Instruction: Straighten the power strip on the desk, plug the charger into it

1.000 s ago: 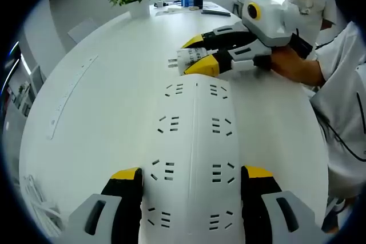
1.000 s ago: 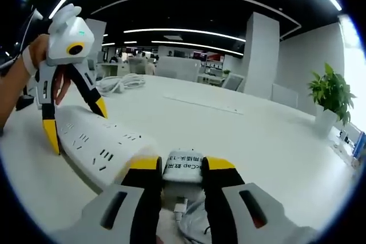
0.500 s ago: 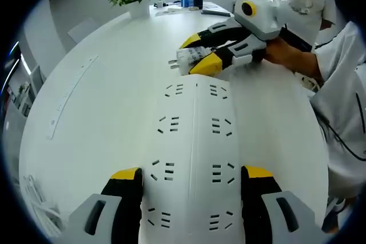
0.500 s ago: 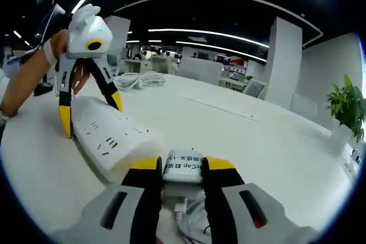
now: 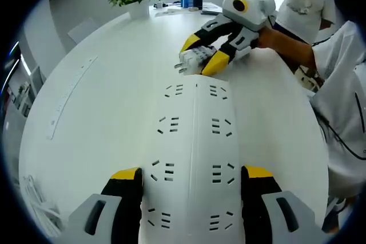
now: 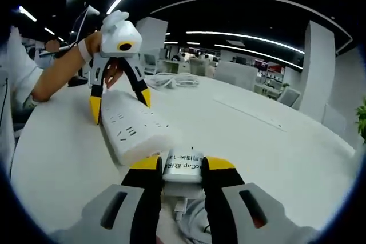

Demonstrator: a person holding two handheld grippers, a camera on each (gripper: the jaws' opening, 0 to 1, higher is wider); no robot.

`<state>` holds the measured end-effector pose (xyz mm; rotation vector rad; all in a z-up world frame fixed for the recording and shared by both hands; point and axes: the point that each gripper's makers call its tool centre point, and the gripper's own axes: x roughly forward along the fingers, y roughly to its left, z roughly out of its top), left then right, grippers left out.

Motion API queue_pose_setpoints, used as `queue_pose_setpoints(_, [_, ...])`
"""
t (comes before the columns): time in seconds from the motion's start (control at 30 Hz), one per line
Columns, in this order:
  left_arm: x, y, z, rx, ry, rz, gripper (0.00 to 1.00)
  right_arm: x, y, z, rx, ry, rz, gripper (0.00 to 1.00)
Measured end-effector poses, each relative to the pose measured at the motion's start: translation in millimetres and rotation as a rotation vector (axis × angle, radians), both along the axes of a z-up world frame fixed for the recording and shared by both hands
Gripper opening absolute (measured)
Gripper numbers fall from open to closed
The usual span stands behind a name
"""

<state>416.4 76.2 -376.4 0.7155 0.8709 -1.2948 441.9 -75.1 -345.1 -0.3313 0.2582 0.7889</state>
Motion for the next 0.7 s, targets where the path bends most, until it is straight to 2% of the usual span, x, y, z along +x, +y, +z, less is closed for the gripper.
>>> queue_pose_setpoints(0.27, [1.6, 2, 0.4, -0.001, 0.000, -0.001, 0.71, 0, 2, -0.5, 0.006, 0.031, 0.031, 0.28])
queue_pose_setpoints(0.47, [0.1, 1, 0.2, -0.001, 0.000, -0.001, 0.71, 0, 3, 0.5, 0.008, 0.024, 0.017, 0.28])
queue_pose_setpoints(0.63, [-0.2, 1, 0.2, -0.002, 0.000, -0.001, 0.71, 0, 3, 18.7, 0.135, 0.021, -0.060, 0.39])
queue_pose_setpoints(0.7, [-0.1, 1, 0.3, -0.002, 0.000, -0.001, 0.71, -1, 1, 15.8, 0.136, 0.018, -0.081, 0.39])
